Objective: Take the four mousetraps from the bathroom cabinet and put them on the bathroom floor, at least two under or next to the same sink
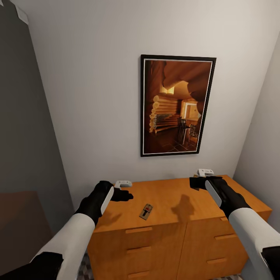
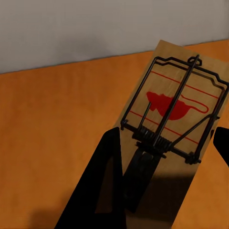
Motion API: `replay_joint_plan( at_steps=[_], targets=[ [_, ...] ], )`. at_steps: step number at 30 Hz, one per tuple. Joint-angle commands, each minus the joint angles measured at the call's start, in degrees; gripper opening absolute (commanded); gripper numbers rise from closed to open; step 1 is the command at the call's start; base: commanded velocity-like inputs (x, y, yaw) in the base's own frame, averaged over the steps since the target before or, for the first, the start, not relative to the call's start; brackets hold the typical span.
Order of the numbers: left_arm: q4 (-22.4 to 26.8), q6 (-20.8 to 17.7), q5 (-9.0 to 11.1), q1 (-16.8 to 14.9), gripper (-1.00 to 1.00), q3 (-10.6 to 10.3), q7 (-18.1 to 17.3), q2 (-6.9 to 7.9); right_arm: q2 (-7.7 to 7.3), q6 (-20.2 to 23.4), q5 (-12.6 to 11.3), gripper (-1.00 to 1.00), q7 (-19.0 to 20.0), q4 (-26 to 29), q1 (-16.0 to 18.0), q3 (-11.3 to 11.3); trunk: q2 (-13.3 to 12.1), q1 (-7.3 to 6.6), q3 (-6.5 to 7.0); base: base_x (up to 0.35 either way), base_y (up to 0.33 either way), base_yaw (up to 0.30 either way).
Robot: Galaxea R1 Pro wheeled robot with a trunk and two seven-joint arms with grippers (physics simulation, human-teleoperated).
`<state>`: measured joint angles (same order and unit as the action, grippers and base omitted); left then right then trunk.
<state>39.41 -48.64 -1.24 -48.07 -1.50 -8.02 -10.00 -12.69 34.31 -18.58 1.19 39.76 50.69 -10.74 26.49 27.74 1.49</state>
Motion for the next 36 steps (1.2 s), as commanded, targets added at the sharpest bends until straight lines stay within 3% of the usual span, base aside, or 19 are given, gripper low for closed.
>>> replay_joint_plan(
  at_steps=[1, 14, 36],
  targets=[
    [0.1, -0.2, -0.2, 0.0, 1.0, 0.0, -0.2, 0.0, -0.06, 0.2, 0.1, -1.0, 0.1, 0.1, 0.0, -0.2, 0.0, 0.02, -0.03, 0.0, 0.0, 0.0],
    [0.1, -0.2, -0.1, 0.0, 1.0, 0.0, -0.2, 0.0, 0.02, 0.2, 0.1, -1.0, 0.0, 0.1, 0.0, -0.2, 0.0, 0.02, -0.03, 0.0, -0.145, 0.0],
    [-0.1, -0.2, -0.2, 0.0, 1.0, 0.0, -0.2, 0.06, -0.04, 0.1, 0.0, -1.0, 0.0, 0.1, 0.0, -0.2, 0.0, 0.02, -0.03, 0.0, -0.01, 0.0]
  ],
)
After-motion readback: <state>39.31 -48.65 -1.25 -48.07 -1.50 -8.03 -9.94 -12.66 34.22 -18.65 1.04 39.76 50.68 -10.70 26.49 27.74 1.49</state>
